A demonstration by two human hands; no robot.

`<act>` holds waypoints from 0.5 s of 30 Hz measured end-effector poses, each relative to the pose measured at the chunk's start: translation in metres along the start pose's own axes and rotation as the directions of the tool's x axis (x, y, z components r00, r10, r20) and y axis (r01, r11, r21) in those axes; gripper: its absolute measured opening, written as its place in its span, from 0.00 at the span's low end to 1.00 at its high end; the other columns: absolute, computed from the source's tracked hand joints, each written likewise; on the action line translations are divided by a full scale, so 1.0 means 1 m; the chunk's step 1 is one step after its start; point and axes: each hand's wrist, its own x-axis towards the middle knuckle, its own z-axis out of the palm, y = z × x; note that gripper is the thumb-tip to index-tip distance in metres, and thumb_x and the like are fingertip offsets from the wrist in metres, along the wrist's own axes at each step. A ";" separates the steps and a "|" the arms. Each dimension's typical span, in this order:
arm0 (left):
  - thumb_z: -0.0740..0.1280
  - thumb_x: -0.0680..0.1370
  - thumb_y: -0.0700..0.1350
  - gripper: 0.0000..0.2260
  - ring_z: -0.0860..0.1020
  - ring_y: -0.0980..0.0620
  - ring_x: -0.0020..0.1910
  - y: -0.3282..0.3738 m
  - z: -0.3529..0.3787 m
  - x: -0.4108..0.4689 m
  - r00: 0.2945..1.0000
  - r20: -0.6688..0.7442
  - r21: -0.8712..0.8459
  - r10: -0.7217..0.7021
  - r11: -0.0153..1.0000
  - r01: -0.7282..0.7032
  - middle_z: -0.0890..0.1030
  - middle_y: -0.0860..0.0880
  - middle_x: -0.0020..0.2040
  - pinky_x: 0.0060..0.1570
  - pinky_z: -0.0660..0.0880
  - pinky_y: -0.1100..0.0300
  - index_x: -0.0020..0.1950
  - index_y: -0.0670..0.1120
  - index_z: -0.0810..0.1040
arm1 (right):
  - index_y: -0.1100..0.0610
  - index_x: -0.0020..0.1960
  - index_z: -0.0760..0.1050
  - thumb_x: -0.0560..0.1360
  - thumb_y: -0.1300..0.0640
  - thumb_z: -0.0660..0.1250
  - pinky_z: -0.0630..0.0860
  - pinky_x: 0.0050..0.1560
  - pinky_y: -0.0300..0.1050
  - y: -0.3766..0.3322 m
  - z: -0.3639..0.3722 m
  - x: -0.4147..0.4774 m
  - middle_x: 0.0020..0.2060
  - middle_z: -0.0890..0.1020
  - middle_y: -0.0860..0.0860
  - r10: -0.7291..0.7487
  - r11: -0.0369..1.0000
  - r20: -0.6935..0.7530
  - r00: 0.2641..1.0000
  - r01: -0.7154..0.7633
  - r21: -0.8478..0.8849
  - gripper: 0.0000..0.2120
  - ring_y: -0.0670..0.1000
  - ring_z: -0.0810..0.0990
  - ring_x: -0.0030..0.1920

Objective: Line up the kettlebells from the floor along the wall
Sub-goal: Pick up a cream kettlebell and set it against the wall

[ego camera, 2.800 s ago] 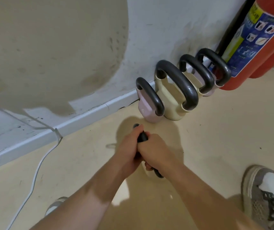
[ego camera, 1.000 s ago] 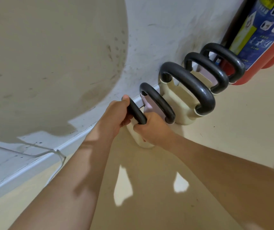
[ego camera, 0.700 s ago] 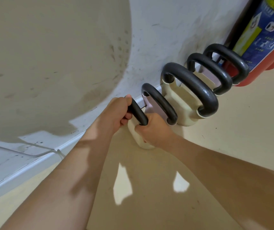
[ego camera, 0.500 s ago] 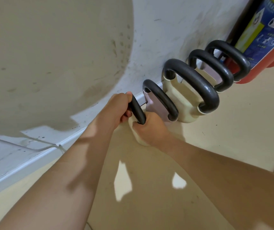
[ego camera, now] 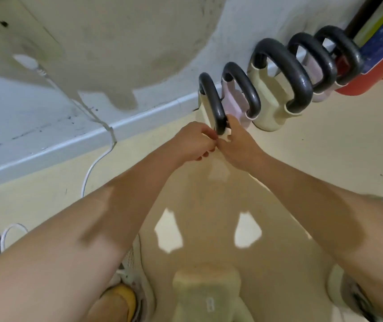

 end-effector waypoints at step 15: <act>0.62 0.70 0.36 0.10 0.81 0.52 0.40 -0.144 0.147 -0.201 0.904 0.391 0.379 -0.170 0.925 0.010 0.85 0.48 0.41 0.36 0.75 0.63 0.44 0.44 0.83 | 0.55 0.71 0.61 0.70 0.59 0.71 0.74 0.47 0.44 0.075 0.050 -0.236 0.60 0.71 0.58 0.543 0.839 0.379 0.750 -0.499 -0.214 0.33 0.53 0.75 0.49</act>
